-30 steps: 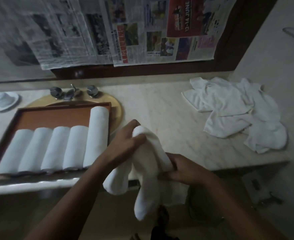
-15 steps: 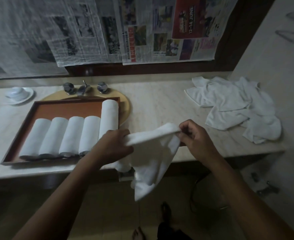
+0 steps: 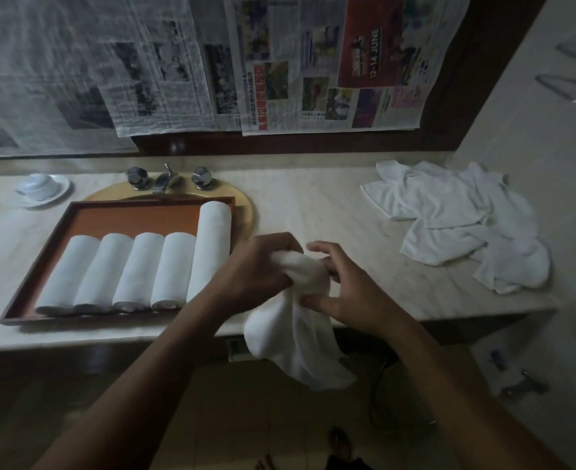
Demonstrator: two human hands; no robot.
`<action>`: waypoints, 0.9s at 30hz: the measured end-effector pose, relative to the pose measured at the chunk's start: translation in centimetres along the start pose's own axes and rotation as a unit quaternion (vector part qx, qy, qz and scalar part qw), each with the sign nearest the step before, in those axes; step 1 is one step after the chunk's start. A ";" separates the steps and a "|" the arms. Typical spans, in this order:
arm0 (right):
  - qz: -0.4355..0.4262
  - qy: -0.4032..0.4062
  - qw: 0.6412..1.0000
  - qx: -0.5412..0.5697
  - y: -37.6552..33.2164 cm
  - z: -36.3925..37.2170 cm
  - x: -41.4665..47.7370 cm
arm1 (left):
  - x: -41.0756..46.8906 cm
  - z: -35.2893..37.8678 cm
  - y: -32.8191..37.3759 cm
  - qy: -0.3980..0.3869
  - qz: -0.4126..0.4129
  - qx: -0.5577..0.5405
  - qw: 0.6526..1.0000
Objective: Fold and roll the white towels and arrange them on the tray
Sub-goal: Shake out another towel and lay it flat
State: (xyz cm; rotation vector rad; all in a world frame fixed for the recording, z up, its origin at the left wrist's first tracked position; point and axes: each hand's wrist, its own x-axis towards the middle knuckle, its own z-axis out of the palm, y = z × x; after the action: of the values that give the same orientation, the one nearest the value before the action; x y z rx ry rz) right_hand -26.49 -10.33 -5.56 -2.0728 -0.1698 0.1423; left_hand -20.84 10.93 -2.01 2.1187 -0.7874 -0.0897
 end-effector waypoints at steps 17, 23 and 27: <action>0.082 -0.010 0.984 0.156 5.8 -6.8 1.3 | 1.8 4.3 -2.6 0.037 -0.084 0.013 0.996; 0.052 0.001 0.996 -0.079 7.1 -8.3 1.4 | 1.3 4.1 -4.5 -0.039 -0.154 0.103 0.982; 0.058 0.032 0.985 -0.162 9.0 -9.2 1.3 | -0.2 3.7 -6.2 -0.089 -0.208 0.154 0.962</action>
State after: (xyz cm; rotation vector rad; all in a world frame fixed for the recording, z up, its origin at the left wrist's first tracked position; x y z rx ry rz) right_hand -23.06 -22.30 -9.04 -2.4096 -0.0324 0.1255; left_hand -19.11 11.17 -8.97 2.5754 -0.4659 -0.4106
